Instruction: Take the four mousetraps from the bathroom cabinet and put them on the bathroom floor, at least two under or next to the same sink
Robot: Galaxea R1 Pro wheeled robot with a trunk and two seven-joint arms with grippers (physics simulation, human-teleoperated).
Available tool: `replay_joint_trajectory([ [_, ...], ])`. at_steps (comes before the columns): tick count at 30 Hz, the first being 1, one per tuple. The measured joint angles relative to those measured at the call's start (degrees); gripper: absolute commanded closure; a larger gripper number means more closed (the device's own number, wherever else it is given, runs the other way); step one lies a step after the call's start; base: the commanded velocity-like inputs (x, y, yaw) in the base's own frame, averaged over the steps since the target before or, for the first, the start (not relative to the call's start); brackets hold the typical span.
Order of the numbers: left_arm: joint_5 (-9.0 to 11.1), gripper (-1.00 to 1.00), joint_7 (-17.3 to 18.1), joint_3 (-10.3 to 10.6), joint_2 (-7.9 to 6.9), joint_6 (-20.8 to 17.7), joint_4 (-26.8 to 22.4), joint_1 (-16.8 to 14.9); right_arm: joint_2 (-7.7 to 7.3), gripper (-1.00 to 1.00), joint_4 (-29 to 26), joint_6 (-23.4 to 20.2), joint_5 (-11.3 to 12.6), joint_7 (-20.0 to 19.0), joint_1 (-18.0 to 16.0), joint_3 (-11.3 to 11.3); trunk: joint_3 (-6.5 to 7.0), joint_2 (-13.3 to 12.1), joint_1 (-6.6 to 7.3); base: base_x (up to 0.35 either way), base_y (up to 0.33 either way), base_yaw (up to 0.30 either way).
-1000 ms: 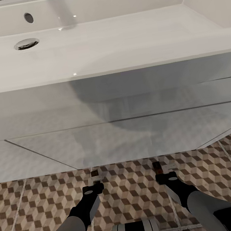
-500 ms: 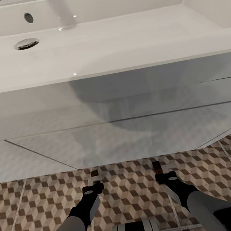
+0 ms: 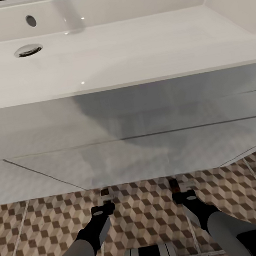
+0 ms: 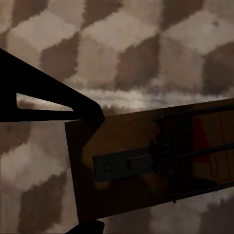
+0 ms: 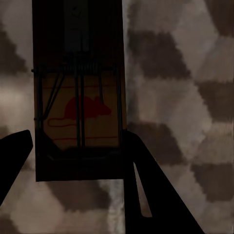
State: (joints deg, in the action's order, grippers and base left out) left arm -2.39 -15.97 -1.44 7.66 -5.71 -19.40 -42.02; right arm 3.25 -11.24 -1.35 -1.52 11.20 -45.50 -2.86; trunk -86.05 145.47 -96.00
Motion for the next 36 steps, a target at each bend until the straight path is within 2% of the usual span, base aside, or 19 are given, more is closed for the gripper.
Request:
replay_joint_trajectory([
  [11,-0.07,1.00,0.03,0.22,-0.04,3.10,-0.02,0.00,0.00,1.00,0.00,0.08,0.00,0.00,0.00,-0.01,0.00,0.00,-0.01,0.118,0.000,0.000],
  [21,-0.08,1.00,0.03,0.23,-0.04,3.33,-0.01,0.01,0.00,1.00,-0.01,0.23,0.00,0.00,0.02,-0.01,0.00,0.00,-0.01,0.005,0.000,0.000],
  [29,-0.14,1.00,0.03,0.20,-0.04,3.22,0.23,0.01,0.00,1.00,-0.06,2.64,0.31,-0.01,0.01,0.05,0.00,0.00,-0.01,0.000,0.000,0.000],
  [36,-0.16,1.00,0.03,0.16,-0.08,3.19,0.50,0.01,0.00,1.00,0.00,3.04,0.50,0.00,0.01,0.25,0.00,0.00,-0.01,0.000,0.000,0.000],
])
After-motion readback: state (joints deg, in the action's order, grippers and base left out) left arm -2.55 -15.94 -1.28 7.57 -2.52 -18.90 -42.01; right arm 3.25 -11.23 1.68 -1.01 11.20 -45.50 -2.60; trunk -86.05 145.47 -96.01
